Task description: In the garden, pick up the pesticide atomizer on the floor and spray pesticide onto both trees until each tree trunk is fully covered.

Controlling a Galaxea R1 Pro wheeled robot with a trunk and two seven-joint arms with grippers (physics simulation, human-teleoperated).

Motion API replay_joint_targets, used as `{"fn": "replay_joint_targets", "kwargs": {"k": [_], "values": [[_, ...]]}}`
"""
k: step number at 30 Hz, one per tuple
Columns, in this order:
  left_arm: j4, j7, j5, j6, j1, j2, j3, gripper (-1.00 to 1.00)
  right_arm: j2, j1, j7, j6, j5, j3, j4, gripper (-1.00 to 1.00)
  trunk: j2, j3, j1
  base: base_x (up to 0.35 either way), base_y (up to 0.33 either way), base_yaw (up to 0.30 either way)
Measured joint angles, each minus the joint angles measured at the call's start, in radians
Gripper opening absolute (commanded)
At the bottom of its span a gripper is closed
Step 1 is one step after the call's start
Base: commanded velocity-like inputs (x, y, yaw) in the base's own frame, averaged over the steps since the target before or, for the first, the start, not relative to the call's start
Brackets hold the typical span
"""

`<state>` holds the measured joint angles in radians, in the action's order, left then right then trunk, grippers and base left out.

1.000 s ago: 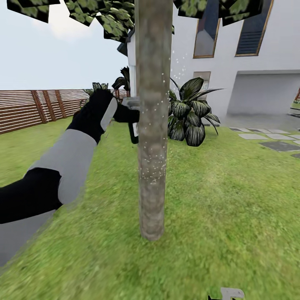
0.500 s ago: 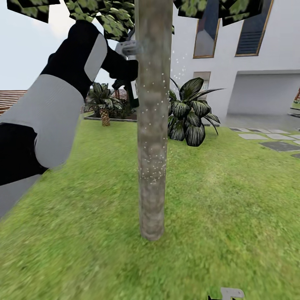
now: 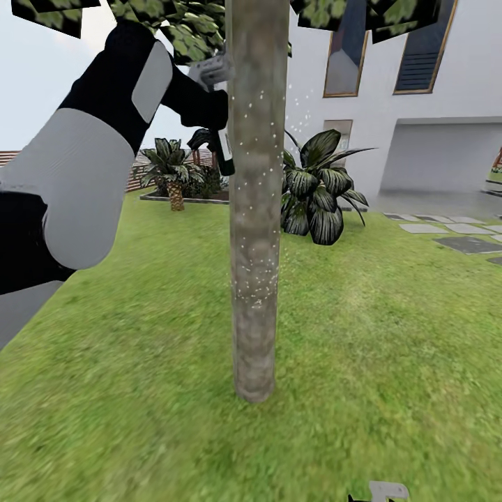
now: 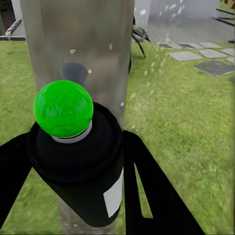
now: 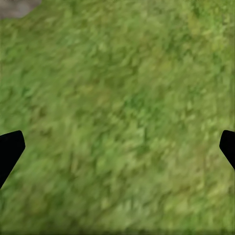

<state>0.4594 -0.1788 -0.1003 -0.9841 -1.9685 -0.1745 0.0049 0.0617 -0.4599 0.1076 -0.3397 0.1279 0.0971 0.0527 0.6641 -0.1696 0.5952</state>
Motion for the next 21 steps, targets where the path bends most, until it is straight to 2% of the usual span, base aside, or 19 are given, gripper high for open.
{"fn": "replay_joint_targets", "kwargs": {"k": [5,9,12,14,15,16,19,21], "values": [[-0.107,0.003,0.001,0.004,0.000,0.000,0.005,-1.00,0.000,0.000,0.000,0.000,0.000,0.000,0.000,1.00,0.000,0.000,0.000,0.000,0.000,0.000],[-0.157,0.005,0.000,0.006,0.000,0.000,0.011,-1.00,0.000,0.000,0.000,0.000,0.000,0.000,0.000,1.00,0.000,0.000,0.000,0.000,0.000,0.000],[-0.233,0.004,0.000,0.013,0.000,0.000,0.012,-1.00,0.000,0.000,0.000,0.000,0.000,0.000,0.000,1.00,0.000,0.000,0.000,0.000,0.000,0.000],[-0.278,0.005,0.000,0.037,0.000,0.000,0.013,-1.00,0.000,0.000,0.000,0.000,0.000,0.000,0.000,1.00,0.000,0.000,0.000,0.000,0.000,0.000],[-0.350,0.004,0.000,0.095,0.000,0.000,0.013,-1.00,0.000,0.000,0.000,0.000,0.000,0.000,0.000,1.00,0.000,0.000,0.000,0.000,0.000,0.000],[-0.380,0.004,0.006,0.127,0.000,0.000,0.010,-1.00,0.000,0.000,0.000,0.000,0.000,0.000,0.000,1.00,0.000,0.000,0.000,0.000,0.000,0.000],[-0.419,0.003,0.003,0.178,0.005,0.000,0.013,-1.00,0.000,0.000,0.000,0.000,0.000,0.000,0.000,1.00,0.000,0.000,0.000,0.000,0.000,0.000],[-0.427,0.002,0.004,0.251,0.040,0.000,0.013,-1.00,0.000,0.000,0.000,0.000,0.000,0.000,0.000,1.00,0.000,0.000,0.000,0.000,0.000,0.000]]}}
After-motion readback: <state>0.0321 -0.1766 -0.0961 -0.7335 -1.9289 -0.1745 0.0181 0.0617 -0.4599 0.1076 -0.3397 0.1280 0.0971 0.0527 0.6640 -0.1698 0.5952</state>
